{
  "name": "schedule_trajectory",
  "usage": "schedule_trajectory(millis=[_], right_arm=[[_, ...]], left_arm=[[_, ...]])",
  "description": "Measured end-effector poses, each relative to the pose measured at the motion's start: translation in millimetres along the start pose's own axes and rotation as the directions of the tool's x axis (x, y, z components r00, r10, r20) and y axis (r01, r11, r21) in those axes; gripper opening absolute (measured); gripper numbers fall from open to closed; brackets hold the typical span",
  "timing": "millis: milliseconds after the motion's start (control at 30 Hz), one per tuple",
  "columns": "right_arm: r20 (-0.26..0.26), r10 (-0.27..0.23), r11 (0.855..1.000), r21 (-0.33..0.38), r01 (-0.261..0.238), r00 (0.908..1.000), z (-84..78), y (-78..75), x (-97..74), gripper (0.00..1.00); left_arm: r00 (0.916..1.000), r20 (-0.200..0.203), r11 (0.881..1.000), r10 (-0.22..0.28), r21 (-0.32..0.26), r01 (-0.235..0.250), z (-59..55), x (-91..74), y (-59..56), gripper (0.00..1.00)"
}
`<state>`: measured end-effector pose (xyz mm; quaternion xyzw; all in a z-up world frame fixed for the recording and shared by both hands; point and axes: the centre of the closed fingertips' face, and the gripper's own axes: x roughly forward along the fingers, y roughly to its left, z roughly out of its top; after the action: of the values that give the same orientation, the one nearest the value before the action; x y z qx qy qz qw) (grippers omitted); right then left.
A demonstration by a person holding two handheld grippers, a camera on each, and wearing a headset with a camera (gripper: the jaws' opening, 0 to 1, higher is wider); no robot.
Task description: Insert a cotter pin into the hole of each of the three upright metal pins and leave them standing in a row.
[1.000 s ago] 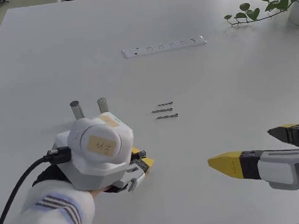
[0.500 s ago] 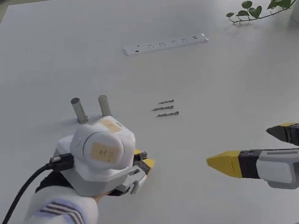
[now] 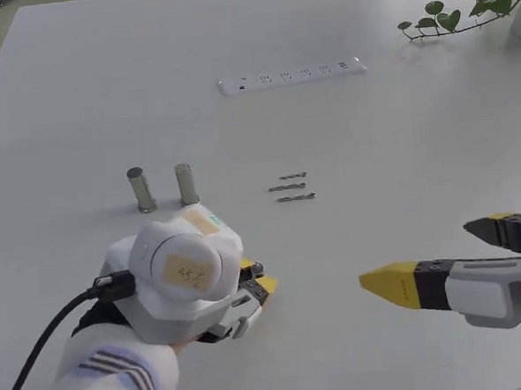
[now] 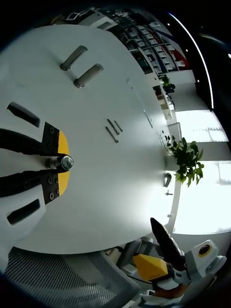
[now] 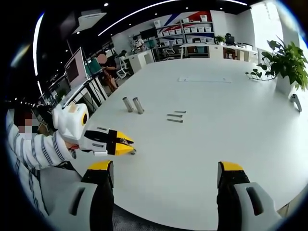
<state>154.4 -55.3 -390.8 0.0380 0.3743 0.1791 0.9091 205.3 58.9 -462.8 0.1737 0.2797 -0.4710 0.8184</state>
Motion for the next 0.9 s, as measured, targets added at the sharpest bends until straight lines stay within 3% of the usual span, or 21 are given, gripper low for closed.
schedule_trajectory(millis=[100,267,500,600,700,800,900], right_arm=[[0.000,0.002,1.000,-0.002,-0.002,1.0000,0.9,0.7,0.0,0.88],[0.002,0.016,1.000,-0.002,-0.016,0.9999,2.2,4.3,1.3,0.88],[0.002,0.026,1.000,-0.006,-0.026,0.9997,3.8,6.5,3.3,0.88],[-0.002,0.037,0.999,-0.006,-0.037,0.9993,3.1,6.2,5.3,0.88],[-0.008,0.043,0.999,-0.004,-0.043,0.9990,2.1,5.7,6.8,0.88],[-0.011,0.048,0.999,-0.004,-0.048,0.9988,2.1,5.7,7.4,0.88],[-0.010,0.054,0.999,-0.004,-0.054,0.9985,2.8,5.9,8.6,0.88]], left_arm=[[0.9999,0.000,1.000,0.014,-0.007,-0.014,0.4,-2.7,2.0,0.09],[0.9996,0.004,0.999,0.028,-0.026,-0.028,1.0,-6.5,3.1,0.23],[0.9954,0.094,0.998,-0.016,-0.054,0.021,22.2,-21.0,-5.3,0.24],[0.9913,0.127,0.996,-0.035,-0.074,0.044,30.6,-28.8,-7.2,0.33],[0.9881,0.146,0.995,-0.048,-0.084,0.060,34.8,-35.4,-8.5,0.41],[0.9829,0.176,0.994,-0.055,-0.079,0.070,38.5,-44.0,-9.6,0.42],[0.9823,0.176,0.995,-0.064,-0.071,0.077,37.0,-49.7,-11.0,0.45]])
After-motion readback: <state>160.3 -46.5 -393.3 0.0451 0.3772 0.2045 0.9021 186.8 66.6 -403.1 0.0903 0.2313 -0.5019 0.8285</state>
